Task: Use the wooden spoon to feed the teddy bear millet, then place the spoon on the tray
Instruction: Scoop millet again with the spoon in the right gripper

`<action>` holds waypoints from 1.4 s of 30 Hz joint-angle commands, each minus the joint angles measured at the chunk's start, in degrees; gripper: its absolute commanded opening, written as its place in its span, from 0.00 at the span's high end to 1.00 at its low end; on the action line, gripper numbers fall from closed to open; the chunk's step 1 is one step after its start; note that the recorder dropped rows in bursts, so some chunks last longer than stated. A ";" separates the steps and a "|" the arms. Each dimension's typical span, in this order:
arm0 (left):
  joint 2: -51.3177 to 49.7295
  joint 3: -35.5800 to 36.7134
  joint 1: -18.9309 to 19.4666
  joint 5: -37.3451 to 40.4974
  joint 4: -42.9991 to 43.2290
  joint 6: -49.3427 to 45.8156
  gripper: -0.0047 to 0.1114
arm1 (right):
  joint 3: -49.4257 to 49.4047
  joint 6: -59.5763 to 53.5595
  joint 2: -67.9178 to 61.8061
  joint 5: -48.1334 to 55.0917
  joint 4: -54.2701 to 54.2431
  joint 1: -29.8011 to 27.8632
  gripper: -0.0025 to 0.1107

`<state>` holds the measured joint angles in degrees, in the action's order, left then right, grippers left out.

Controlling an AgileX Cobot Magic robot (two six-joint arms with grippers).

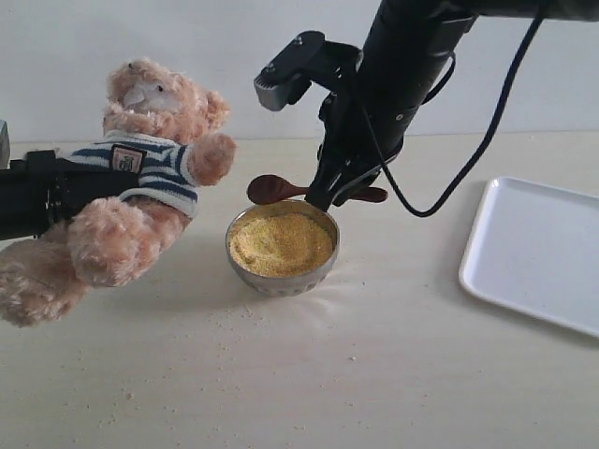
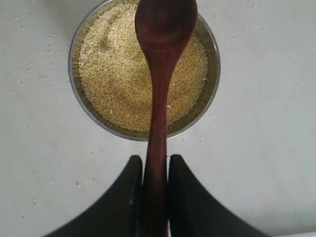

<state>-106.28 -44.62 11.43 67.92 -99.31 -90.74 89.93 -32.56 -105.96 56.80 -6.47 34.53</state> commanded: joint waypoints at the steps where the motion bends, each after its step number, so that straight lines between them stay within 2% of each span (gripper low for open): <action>1: 0.59 -0.35 0.00 2.04 -0.63 0.28 0.92 | -0.19 1.08 -2.14 -0.08 2.64 0.31 0.98; 6: 0.59 -0.35 0.00 2.04 -0.63 0.52 0.92 | -0.19 1.06 -3.32 0.16 3.33 0.40 0.98; 8: 0.59 -0.35 0.00 2.04 -0.63 0.77 0.92 | -0.19 1.99 -3.85 -1.11 6.47 0.65 0.98; 11: 0.59 -0.44 0.00 2.04 -0.63 0.77 0.92 | -0.19 7.04 -5.95 -2.75 17.97 2.92 0.98; 17: 0.59 -0.44 0.00 2.04 -0.63 1.00 0.92 | -0.19 9.66 -6.17 -4.91 24.36 6.66 0.98; 42: -1.40 -0.77 0.00 2.04 -0.63 1.14 0.92 | -0.19 7.16 -7.76 -2.76 14.09 6.66 0.98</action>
<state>-107.74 -45.10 11.43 68.11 -99.22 -90.05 89.71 -25.27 -114.17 53.18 8.23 41.22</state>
